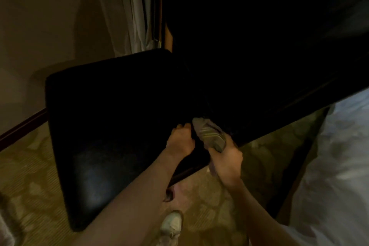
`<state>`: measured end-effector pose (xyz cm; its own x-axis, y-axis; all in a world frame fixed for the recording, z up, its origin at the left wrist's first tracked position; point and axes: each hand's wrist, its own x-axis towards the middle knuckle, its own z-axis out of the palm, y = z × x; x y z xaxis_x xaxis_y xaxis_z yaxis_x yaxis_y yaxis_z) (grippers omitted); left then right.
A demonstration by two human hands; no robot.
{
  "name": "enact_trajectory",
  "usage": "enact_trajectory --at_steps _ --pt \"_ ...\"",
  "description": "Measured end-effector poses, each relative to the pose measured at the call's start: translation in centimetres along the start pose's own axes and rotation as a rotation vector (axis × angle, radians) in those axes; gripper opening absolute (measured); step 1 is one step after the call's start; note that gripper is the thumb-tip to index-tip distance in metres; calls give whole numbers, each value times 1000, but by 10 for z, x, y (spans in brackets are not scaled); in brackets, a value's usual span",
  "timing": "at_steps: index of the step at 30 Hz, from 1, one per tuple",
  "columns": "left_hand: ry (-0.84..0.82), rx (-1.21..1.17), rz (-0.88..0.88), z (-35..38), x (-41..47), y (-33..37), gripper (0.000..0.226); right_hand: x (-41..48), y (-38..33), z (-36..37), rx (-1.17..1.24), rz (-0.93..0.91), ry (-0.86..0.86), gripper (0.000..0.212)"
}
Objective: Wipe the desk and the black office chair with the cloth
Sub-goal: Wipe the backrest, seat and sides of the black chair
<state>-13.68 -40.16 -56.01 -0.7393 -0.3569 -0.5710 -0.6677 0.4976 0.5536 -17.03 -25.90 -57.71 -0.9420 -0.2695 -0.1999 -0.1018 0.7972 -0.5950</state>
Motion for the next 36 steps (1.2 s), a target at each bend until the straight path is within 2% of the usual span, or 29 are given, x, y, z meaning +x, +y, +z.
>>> enact_trajectory --at_steps 3,6,8,10,12,13,15,18,19,22,27,32,36 --pt "125 -6 -74 -26 30 13 42 29 -39 24 -221 -258 107 76" --pt "150 38 -126 -37 48 3 46 55 -61 42 -508 -418 160 98" --pt "146 120 -60 -38 60 -5 49 75 -66 48 -637 -459 163 98" --pt "102 334 40 -34 73 -9 60 86 -75 46 -806 -472 96 83" --pt "-20 620 95 -22 82 -13 83 93 -71 54 -872 -361 -88 70" --pt "-80 747 100 -16 84 -17 94 94 -69 56 -898 -317 -116 69" --pt "-141 908 76 -3 87 -29 108 95 -69 55 -941 -340 -47 70" --pt "-128 974 71 6 93 -37 112 95 -54 52 -1023 -311 -235 64" --pt "-134 999 83 4 95 -36 111 92 -56 48 -1001 -220 -320 62" --pt "-189 1067 88 3 96 -29 107 78 -54 41 -995 -143 -283 64" --pt "-162 1057 67 -1 89 -30 108 57 -50 30 -1008 -17 -302 64" --pt "-129 1093 47 -3 85 -27 110 35 -38 18 -950 155 -315 41" --pt "-130 1091 93 -7 83 -26 108 15 -19 -10 -904 355 -304 34"
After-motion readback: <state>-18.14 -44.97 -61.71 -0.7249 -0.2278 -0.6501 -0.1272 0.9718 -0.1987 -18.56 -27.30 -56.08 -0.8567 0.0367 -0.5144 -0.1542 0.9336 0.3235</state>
